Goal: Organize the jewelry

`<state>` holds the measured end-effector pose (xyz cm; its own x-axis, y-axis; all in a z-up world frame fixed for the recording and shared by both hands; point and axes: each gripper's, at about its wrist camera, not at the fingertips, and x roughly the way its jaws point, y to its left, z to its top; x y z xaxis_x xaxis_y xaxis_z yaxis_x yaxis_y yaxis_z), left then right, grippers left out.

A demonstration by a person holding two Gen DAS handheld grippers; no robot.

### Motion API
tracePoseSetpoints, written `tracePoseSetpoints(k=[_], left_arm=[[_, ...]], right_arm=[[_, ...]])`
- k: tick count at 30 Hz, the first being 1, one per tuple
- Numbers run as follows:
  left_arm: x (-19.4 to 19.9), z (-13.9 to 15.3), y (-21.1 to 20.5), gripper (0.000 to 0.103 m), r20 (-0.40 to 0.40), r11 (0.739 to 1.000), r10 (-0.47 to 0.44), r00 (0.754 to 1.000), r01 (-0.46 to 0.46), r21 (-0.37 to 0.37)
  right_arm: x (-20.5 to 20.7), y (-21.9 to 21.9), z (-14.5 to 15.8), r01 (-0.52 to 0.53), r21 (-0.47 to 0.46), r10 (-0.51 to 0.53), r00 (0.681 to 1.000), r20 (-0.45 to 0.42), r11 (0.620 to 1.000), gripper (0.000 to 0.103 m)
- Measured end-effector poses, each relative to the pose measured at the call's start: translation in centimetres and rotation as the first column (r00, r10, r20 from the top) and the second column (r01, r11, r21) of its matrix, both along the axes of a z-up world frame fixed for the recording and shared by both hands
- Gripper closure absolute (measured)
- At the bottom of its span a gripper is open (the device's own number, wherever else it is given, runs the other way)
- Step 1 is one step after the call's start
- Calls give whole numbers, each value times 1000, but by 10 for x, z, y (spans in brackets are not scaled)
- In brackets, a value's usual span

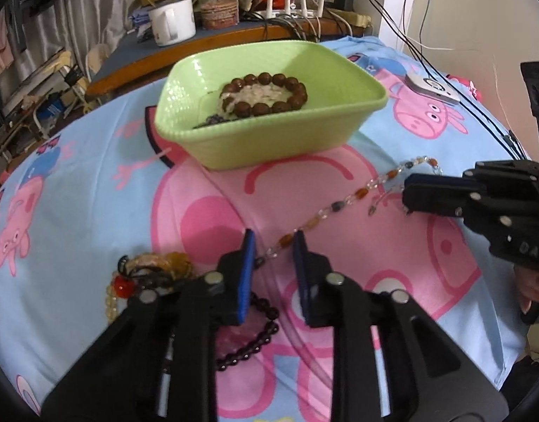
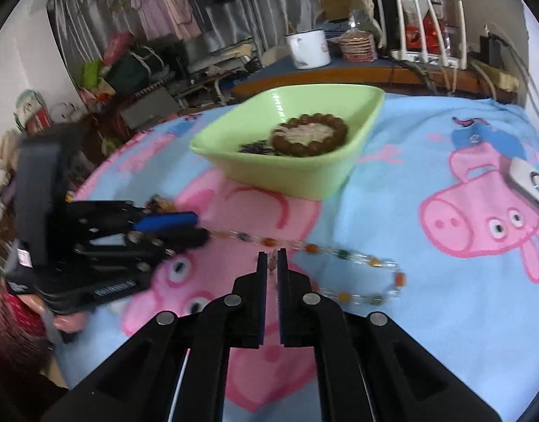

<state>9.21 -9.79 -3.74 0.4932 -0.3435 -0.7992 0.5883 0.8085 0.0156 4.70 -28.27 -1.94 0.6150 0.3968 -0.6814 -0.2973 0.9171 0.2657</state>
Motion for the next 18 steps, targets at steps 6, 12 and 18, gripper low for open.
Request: tracePoseSetpoints(k=[6,12,18], left_arm=[[3,0,-9,98,-14,1000,6,1000,-6,-23],[3,5,-20,98,-79,994,-28,997,19,-110],[-1,22,-34,98,-122,963,-105,987,71,-260]], right_arm=[[-12,-26,1,48,-67,-47,999,24,997,99],[-18,-48,3,96,-24,-95,994,63,995,72],[-10,-36,-4,71,-165,-62,996,58,984,54]])
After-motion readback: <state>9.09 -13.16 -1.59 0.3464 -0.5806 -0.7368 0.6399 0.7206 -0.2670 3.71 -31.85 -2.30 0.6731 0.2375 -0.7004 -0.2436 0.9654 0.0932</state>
